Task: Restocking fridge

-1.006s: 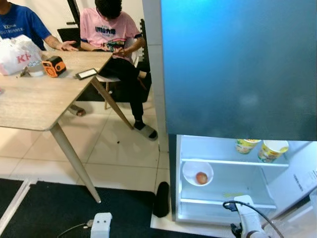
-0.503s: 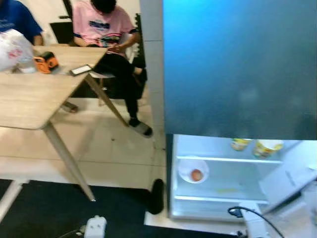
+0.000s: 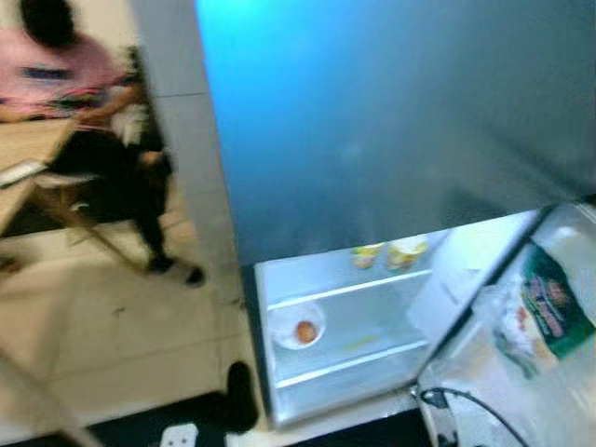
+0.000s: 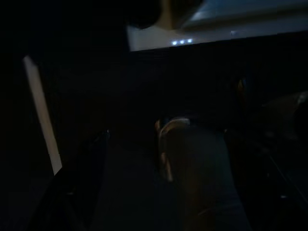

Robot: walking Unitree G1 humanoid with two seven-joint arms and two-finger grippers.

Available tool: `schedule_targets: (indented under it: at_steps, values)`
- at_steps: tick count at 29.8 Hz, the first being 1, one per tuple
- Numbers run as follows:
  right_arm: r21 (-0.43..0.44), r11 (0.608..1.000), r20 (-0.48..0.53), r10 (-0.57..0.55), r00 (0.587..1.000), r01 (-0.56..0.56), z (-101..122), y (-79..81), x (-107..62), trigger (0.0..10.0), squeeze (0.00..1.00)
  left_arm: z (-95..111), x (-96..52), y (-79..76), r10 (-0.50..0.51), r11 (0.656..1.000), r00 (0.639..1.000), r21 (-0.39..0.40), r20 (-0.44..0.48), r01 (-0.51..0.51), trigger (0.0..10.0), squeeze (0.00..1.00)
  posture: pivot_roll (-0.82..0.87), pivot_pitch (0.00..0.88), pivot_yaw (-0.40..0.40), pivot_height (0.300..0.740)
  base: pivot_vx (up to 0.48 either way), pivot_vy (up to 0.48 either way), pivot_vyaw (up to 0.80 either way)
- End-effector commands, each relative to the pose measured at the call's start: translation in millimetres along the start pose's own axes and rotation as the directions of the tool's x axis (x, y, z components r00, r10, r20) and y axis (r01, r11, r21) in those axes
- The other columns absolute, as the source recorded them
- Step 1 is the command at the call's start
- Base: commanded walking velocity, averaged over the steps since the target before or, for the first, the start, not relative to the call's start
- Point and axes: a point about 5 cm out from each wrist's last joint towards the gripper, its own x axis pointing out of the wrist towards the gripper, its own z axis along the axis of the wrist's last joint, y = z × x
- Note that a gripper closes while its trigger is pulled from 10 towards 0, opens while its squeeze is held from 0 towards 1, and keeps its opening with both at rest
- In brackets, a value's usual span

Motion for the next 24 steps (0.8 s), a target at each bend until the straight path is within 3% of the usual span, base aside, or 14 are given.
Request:
schedule_targets:
  at_steps: [1,3,5,8,14,24]
  values:
    - [-0.008,1.0,0.006,-0.006,1.0,0.006,3.3,-3.5,-0.2,10.0,0.0,7.0,-0.1,7.0,0.024,1.0,1.0,0.002,0.012,-0.024,10.0,0.0,-0.02,0.0,0.011,0.74,0.0,0.0,-0.8]
    - [-0.028,1.0,-0.003,-0.003,1.0,0.003,0.7,-2.8,-0.2,10.0,0.0,6.4,-0.8,11.0,0.054,0.998,0.999,-0.009,0.004,-0.054,10.0,0.0,-0.02,0.0,0.003,0.74,0.0,0.0,-0.8]
    - [-0.009,1.0,0.0,0.0,1.0,0.0,0.7,-3.0,-0.3,10.0,0.0,8.3,-0.8,11.7,0.055,0.995,0.998,-0.089,0.027,-0.052,10.0,0.0,-0.03,0.0,0.013,0.74,0.0,0.0,-0.8]
    - [-0.014,1.0,0.011,-0.01,1.0,0.01,5.2,-3.4,0.0,10.0,0.0,-0.6,-1.2,7.4,0.041,0.998,0.999,-0.036,-0.015,-0.042,10.0,0.0,-0.03,0.0,0.017,0.74,0.0,0.0,0.0]
    - [-0.018,1.0,0.017,-0.006,1.0,0.006,8.2,-1.7,0.3,10.0,0.0,-4.3,-1.0,4.0,0.034,0.997,0.999,-0.07,-0.024,-0.036,10.0,0.0,-0.03,0.0,0.019,0.74,0.0,0.0,0.0]
    - [-0.038,0.999,0.006,0.007,1.0,-0.006,6.9,3.9,0.9,10.0,0.0,-5.1,-0.5,1.4,0.023,0.998,0.999,-0.058,-0.032,-0.025,10.0,0.0,-0.02,0.0,0.021,0.74,-0.096,0.0,0.0]
